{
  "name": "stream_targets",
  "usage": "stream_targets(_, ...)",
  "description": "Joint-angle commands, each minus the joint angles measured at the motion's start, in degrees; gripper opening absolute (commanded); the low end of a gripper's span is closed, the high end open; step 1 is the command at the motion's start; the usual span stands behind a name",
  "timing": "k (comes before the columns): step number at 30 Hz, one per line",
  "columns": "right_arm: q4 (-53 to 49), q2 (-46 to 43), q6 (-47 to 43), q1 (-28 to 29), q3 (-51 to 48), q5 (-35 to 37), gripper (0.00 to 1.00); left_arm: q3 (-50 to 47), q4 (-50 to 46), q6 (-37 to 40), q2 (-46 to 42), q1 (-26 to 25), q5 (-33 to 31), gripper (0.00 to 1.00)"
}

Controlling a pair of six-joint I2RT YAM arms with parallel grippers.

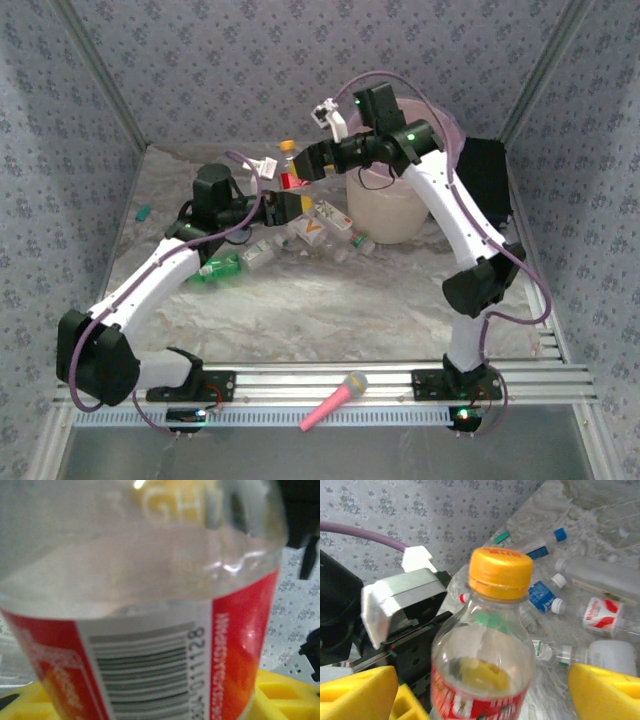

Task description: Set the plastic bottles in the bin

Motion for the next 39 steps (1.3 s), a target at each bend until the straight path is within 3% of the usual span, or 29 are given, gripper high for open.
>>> stream_targets(1, -1.85, 1.79, 0.65, 1.11, 2.21, -4.26, 0.90, 3.04, 2.81, 3.25, 0.32, -0.62, 2.63, 0.00)
stream_targets(5, -1.87, 3.37, 0.89, 1.91, 2.34, -5.07, 0.87, 4.23, 3.14, 3.31, 1.45, -0.86, 2.50, 0.00)
stream_targets(12, -0.97, 3.93, 1.80, 1.69, 2.34, -5.64, 0.68, 4.33, 2.41, 4.13, 1.70, -1.06, 2.02, 0.00)
stream_targets(19, -0.42, 3.62, 1.81, 1.62, 3.70, -4.01, 0.59, 4.23, 1.27, 4.37, 1.52, -1.09, 0.62, 0.00)
stream_targets(21, 0.00, 3.15, 1.72, 1.64, 4.22, -3.04, 0.55, 4.24, 0.50, 4.62, 1.18, -1.19, 0.49, 0.17)
stream_targets(25, 0.25, 2.16, 1.82, 1.04, 6.21, -1.51, 0.50, 3.69, -1.37, 5.80, 0.05, -1.41, 0.06, 0.81)
stream_targets(26, -0.06, 1.99, 1.76, 0.90, 7.03, -1.02, 0.49, 3.40, -1.89, 6.30, -0.42, -1.50, -0.23, 0.94)
stream_targets(27, -0.36, 1.84, 1.65, 0.71, 7.71, -0.21, 0.48, 3.04, -2.23, 6.66, -0.91, -1.46, -0.69, 1.00)
stream_targets(34, -1.91, -1.45, 0.95, -1.12, 11.06, 7.13, 0.43, -0.14, -7.80, 7.46, -3.77, -1.49, -4.30, 1.00)
stream_targets(39, -3.74, -5.24, -0.62, -4.53, 11.52, 15.03, 0.38, -3.65, -12.13, 5.77, -5.54, -1.44, -10.33, 0.99)
